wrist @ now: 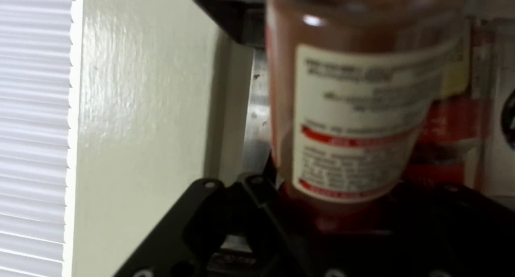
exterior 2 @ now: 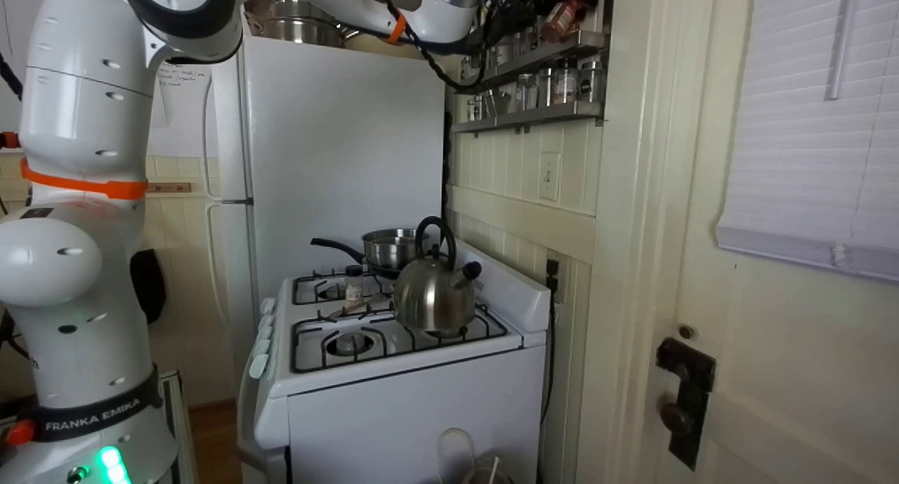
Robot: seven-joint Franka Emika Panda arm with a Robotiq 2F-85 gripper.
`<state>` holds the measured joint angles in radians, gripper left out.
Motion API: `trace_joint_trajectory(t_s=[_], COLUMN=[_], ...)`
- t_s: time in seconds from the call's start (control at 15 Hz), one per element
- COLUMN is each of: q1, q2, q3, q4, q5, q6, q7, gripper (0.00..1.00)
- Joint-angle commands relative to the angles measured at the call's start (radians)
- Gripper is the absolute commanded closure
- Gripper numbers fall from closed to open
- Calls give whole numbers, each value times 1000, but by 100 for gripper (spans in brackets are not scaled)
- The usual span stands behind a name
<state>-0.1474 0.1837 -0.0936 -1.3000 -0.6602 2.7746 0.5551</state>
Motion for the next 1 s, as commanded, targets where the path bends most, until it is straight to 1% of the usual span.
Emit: trace_joint_trajectory(t_s=[0.0,0.93], q1=[-3,1], q2=[-14,-51], q3=[21,48], q4=[1,-12], q5=[51,142], q6=[-81,-224], q7=[-70,-148], gripper=[79,79])
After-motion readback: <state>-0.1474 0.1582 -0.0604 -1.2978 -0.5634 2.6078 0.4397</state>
